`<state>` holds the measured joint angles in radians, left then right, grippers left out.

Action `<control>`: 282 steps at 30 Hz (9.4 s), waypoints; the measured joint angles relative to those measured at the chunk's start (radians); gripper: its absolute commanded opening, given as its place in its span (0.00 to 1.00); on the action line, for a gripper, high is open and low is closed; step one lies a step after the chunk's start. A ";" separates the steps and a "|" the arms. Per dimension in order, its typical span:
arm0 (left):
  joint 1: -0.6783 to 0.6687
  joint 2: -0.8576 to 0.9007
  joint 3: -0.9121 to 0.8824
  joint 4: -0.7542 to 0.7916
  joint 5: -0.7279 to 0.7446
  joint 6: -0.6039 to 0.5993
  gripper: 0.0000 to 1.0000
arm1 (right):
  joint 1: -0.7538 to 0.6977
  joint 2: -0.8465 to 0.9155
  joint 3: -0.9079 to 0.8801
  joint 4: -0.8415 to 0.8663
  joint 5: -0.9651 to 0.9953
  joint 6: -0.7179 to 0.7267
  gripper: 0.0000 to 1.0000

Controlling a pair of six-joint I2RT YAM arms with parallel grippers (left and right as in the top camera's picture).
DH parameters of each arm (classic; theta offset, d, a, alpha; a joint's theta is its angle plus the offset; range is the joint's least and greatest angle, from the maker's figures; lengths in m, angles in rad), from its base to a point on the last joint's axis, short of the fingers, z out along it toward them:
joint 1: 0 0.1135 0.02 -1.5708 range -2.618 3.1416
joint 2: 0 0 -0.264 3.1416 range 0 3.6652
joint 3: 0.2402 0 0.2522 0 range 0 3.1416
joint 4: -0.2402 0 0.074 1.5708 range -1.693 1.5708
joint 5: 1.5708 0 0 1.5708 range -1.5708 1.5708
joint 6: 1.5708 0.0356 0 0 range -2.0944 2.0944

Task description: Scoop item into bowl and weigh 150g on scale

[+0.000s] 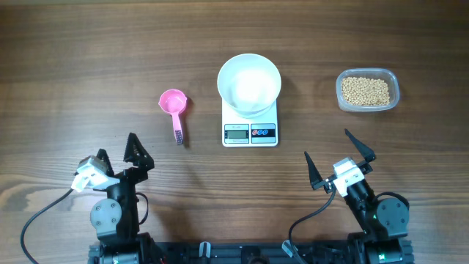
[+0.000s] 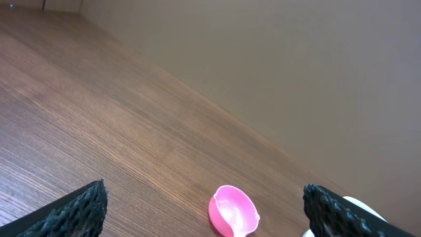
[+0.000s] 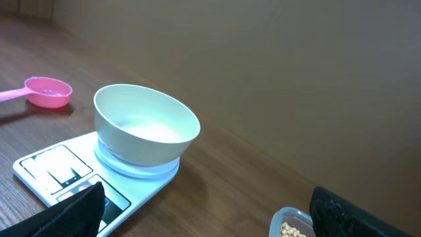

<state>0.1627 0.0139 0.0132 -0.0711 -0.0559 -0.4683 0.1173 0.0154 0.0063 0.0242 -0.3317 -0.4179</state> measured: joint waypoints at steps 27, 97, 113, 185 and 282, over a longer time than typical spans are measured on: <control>0.000 0.000 0.000 0.000 0.000 0.000 1.00 | 0.000 0.000 0.000 0.000 0.000 0.000 1.00; 0.000 0.005 0.010 0.588 0.284 -0.062 1.00 | 0.000 0.000 0.000 0.000 0.000 0.000 1.00; 0.000 0.727 1.225 -0.918 0.504 0.134 1.00 | 0.000 0.000 0.000 0.000 0.002 0.000 1.00; -0.052 1.931 1.227 -0.857 0.585 0.403 0.80 | 0.000 0.000 0.000 0.000 0.002 0.000 1.00; -0.056 1.952 1.189 -0.675 0.692 0.244 0.04 | 0.000 0.000 0.000 0.000 0.001 0.000 1.00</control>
<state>0.1066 1.9656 1.2018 -0.7460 0.6365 -0.2245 0.1173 0.0154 0.0063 0.0238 -0.3305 -0.4179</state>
